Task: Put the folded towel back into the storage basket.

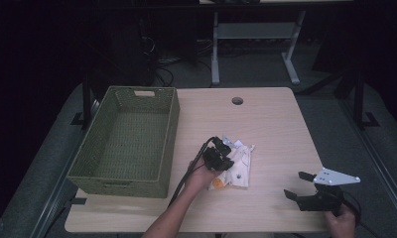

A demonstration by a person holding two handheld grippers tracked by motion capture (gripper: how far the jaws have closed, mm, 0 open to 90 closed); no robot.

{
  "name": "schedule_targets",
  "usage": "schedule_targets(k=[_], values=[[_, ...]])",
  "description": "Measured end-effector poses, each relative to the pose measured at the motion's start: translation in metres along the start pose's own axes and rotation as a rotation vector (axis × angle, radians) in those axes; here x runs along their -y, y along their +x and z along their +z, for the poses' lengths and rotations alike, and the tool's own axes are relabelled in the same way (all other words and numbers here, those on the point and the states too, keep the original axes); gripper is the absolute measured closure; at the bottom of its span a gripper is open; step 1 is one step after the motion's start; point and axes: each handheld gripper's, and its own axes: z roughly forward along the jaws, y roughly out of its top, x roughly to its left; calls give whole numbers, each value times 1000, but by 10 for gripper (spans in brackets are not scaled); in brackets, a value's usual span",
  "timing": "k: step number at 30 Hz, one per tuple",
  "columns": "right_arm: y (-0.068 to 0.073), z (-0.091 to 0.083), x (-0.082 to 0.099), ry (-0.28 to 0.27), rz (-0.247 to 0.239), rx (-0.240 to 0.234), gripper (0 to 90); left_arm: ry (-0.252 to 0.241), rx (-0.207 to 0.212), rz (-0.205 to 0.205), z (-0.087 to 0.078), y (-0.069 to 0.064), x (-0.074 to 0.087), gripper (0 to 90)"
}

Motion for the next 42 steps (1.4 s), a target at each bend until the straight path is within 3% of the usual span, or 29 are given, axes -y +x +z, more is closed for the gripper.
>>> schedule_targets(k=[5, 9, 10, 17, 22, 27, 31, 39, 41, 42], values=[[1, -1, 0, -6, 1, 1, 137, -28, 12, -12, -10, -2, -2, 829], [1, -2, 0, -6, 3, 0, 137, -49, 43, -30, -21, 0, -4, 829], [1, -2, 0, -7, 3, 1, 137, -74, 55, -44, -26, -1, -5, 829], [1, -2, 0, -8, 4, 5, 137, -102, 97, -52, -39, -2, -7, 829], [-1, -2, 1, -13, 11, 8, 137, -151, 161, -102, -52, 0, -9, 829], [-2, -4, 1, -20, 16, 11, 137, -154, 179, -108, -60, 0, -8, 828], [-3, -5, 2, -24, 27, 11, 137, -169, 230, -129, -70, 3, -6, 827], [-3, -4, 2, -20, 21, 15, 137, -204, 343, -219, -93, 13, 0, 825], [-3, -4, 2, -21, 23, 15, 137, -206, 350, -226, -95, 16, 0, 825], [-3, -4, 2, -23, 23, 15, 137, -218, 373, -258, -101, 21, 1, 825]])
